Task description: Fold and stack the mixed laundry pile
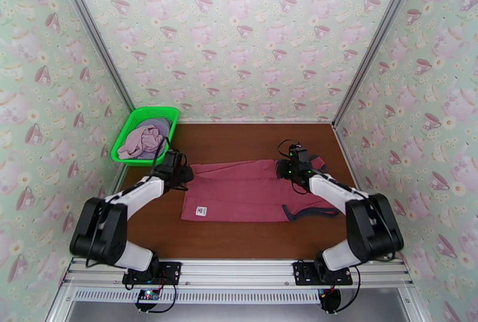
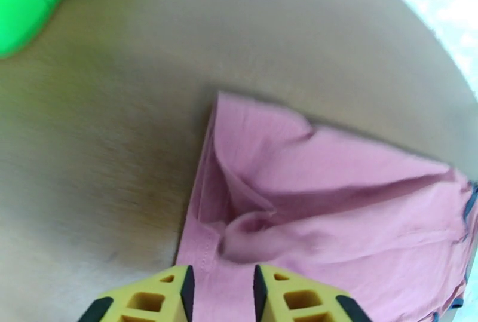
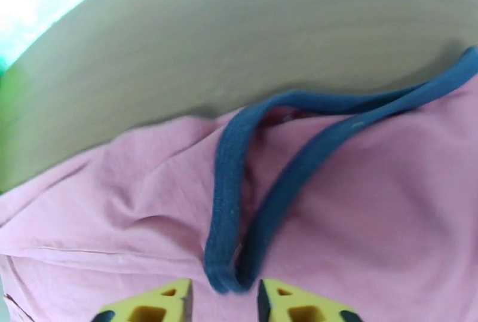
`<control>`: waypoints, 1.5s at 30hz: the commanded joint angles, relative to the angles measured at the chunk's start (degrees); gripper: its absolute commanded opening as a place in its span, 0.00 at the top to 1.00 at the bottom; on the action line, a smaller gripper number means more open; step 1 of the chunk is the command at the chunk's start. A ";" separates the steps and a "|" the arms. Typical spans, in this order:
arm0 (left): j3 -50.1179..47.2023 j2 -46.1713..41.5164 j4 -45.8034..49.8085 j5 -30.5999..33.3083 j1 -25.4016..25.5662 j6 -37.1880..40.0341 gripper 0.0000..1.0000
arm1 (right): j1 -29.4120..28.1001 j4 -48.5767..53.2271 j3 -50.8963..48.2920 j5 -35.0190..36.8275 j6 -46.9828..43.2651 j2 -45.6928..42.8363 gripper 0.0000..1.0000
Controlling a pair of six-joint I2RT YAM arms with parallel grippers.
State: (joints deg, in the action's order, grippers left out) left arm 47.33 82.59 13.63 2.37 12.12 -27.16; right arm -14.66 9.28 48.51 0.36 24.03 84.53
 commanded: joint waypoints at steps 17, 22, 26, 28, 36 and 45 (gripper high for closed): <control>18.22 21.93 10.89 -3.42 5.51 1.33 1.00 | -1.69 4.34 8.02 -7.61 9.05 18.13 1.00; 11.85 21.67 14.22 0.80 6.60 -1.49 1.00 | -1.87 3.16 1.64 -5.59 10.14 16.21 1.00; 10.30 23.82 15.40 5.65 5.90 -3.41 1.00 | -1.86 3.22 0.85 -5.23 11.04 15.36 0.97; 10.46 23.85 15.65 6.67 5.89 -4.86 1.00 | -1.87 5.67 2.13 -4.03 10.92 14.64 0.95; 12.17 12.26 20.76 11.89 6.70 -4.19 0.74 | 0.34 26.83 7.29 8.57 4.79 2.48 0.73; 12.70 -2.96 28.24 13.24 6.63 -3.31 0.43 | 7.65 32.31 6.18 10.89 -0.56 4.43 0.74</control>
State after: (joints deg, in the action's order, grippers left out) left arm 59.29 82.13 36.88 13.67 18.96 -31.09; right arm -8.12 37.39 56.07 8.54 25.76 87.57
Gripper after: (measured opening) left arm 0.569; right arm 0.261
